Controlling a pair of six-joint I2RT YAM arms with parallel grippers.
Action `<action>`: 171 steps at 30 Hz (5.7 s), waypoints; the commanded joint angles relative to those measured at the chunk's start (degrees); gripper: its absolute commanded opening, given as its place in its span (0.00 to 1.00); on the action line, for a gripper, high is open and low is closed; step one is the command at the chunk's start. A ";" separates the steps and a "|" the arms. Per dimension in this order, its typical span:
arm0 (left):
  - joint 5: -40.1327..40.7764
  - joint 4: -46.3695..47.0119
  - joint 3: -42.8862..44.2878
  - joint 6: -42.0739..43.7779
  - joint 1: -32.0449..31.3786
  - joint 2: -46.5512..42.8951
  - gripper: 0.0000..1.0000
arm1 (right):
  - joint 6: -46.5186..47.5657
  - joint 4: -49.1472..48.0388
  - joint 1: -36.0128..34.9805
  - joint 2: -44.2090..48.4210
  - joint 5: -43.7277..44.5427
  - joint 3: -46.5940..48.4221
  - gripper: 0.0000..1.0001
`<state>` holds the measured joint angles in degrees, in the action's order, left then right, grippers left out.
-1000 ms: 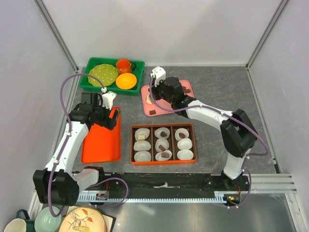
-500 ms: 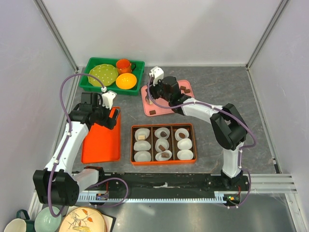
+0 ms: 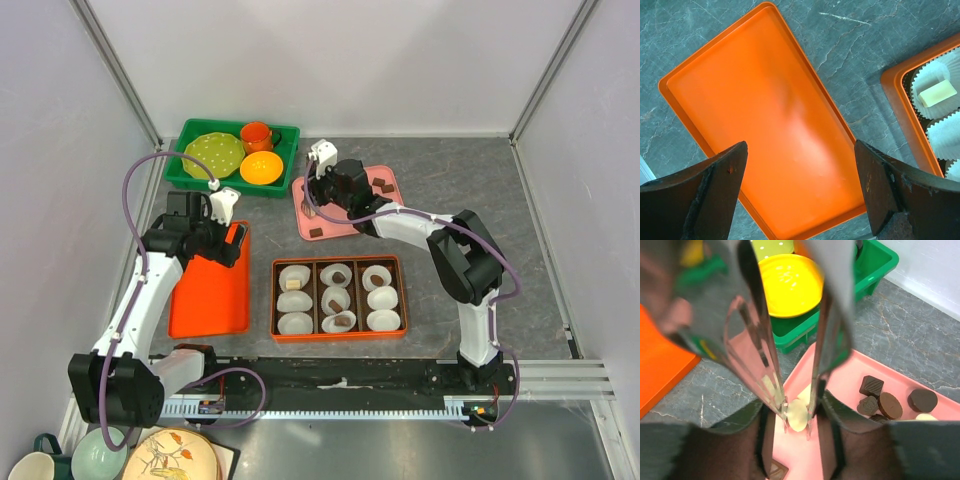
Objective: Pack the chocolate
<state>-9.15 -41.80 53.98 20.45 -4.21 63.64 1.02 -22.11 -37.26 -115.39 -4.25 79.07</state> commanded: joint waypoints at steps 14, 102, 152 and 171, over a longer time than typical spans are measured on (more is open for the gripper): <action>-0.43 1.37 -1.68 1.44 0.52 -2.20 0.94 | 0.56 -3.30 -3.34 21.42 -0.41 -13.23 0.22; 0.00 1.37 -2.82 2.14 1.04 -3.34 0.94 | 2.41 1.28 -3.00 4.40 5.83 5.64 0.37; 1.06 0.93 -3.44 3.46 2.01 -4.57 0.94 | 2.15 -11.11 -0.71 3.21 6.98 -1.01 0.29; -0.08 1.46 -2.83 3.02 2.19 -3.26 0.94 | 0.13 5.14 -16.96 45.16 -2.69 -29.49 0.23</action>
<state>-9.08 -41.58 50.59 22.00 -2.50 60.38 2.46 -22.04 -51.29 -74.94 -4.40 51.37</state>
